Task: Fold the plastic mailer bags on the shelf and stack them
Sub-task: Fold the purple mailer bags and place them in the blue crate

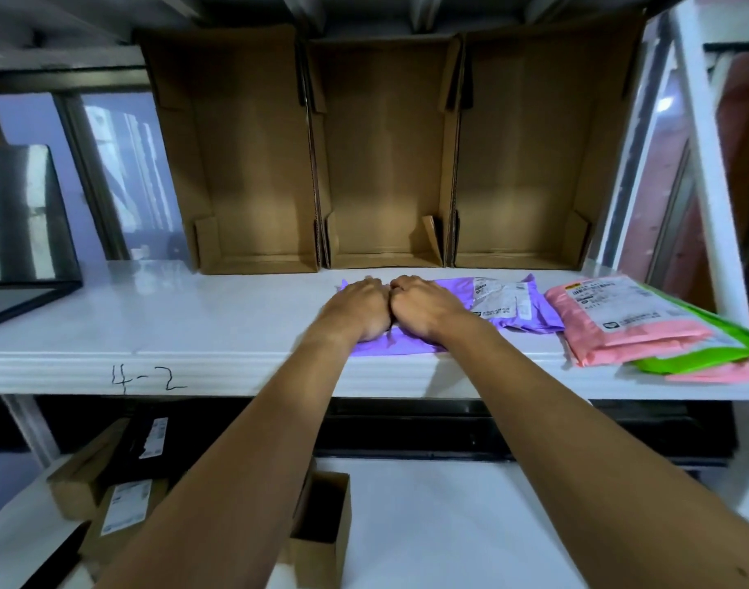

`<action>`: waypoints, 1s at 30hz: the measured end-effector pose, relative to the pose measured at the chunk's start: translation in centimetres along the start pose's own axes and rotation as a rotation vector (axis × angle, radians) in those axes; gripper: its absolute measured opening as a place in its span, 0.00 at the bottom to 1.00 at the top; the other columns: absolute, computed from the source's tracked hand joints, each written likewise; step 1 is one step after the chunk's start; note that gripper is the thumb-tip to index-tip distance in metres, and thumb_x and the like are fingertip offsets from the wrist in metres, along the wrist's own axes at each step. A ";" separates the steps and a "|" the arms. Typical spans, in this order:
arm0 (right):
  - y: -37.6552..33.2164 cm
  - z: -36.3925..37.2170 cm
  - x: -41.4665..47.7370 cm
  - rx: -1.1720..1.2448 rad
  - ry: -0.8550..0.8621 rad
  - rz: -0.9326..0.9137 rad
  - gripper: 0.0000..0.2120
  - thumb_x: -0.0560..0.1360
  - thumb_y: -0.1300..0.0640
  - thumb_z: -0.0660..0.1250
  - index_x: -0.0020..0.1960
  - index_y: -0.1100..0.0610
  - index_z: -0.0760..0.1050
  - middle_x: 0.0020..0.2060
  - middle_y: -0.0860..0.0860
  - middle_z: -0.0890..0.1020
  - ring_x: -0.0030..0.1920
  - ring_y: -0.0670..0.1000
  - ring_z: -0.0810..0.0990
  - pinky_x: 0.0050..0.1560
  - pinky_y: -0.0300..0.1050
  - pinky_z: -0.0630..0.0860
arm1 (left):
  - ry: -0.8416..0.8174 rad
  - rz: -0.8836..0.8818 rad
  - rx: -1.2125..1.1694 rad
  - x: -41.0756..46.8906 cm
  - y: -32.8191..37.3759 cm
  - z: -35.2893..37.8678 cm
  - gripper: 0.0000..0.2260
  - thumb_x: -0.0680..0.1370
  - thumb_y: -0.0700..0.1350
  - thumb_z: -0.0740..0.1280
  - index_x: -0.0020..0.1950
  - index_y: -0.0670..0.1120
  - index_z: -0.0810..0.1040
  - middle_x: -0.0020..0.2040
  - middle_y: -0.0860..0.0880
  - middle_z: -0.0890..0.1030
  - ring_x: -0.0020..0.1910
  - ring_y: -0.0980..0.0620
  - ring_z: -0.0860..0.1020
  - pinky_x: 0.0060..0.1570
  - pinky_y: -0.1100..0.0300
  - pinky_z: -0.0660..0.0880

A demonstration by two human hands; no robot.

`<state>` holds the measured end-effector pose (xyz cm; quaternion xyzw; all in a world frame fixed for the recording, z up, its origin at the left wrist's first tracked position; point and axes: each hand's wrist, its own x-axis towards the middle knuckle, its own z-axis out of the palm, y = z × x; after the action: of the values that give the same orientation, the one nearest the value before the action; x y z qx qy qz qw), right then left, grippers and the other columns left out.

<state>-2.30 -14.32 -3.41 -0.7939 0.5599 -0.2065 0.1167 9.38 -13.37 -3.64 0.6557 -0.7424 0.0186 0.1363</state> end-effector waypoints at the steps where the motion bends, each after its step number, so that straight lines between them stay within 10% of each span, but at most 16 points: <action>1: 0.0 0.0 -0.1 0.000 -0.016 0.006 0.24 0.78 0.57 0.46 0.68 0.62 0.70 0.70 0.60 0.71 0.69 0.61 0.69 0.68 0.60 0.66 | -0.001 -0.001 -0.049 0.0 -0.1 0.0 0.20 0.82 0.43 0.59 0.74 0.46 0.69 0.77 0.44 0.65 0.74 0.43 0.66 0.68 0.52 0.65; 9: 0.2 0.0 0.3 0.047 0.030 -0.023 0.26 0.81 0.42 0.45 0.70 0.49 0.71 0.72 0.54 0.72 0.69 0.58 0.70 0.68 0.55 0.65 | -0.030 -0.031 -0.186 -0.5 0.1 -0.7 0.19 0.81 0.45 0.60 0.73 0.52 0.70 0.68 0.47 0.77 0.63 0.44 0.75 0.60 0.54 0.71; 30: 0.5 0.2 0.9 0.054 0.047 -0.021 0.19 0.83 0.54 0.50 0.69 0.54 0.72 0.69 0.57 0.75 0.66 0.60 0.72 0.64 0.52 0.68 | 0.030 -0.094 -0.213 -0.1 -0.2 -0.1 0.22 0.82 0.46 0.58 0.76 0.44 0.64 0.71 0.42 0.74 0.68 0.41 0.72 0.60 0.52 0.70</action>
<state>-2.36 -15.40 -3.65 -0.7911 0.5485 -0.2412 0.1228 9.59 -13.22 -3.59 0.6713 -0.7064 -0.0571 0.2168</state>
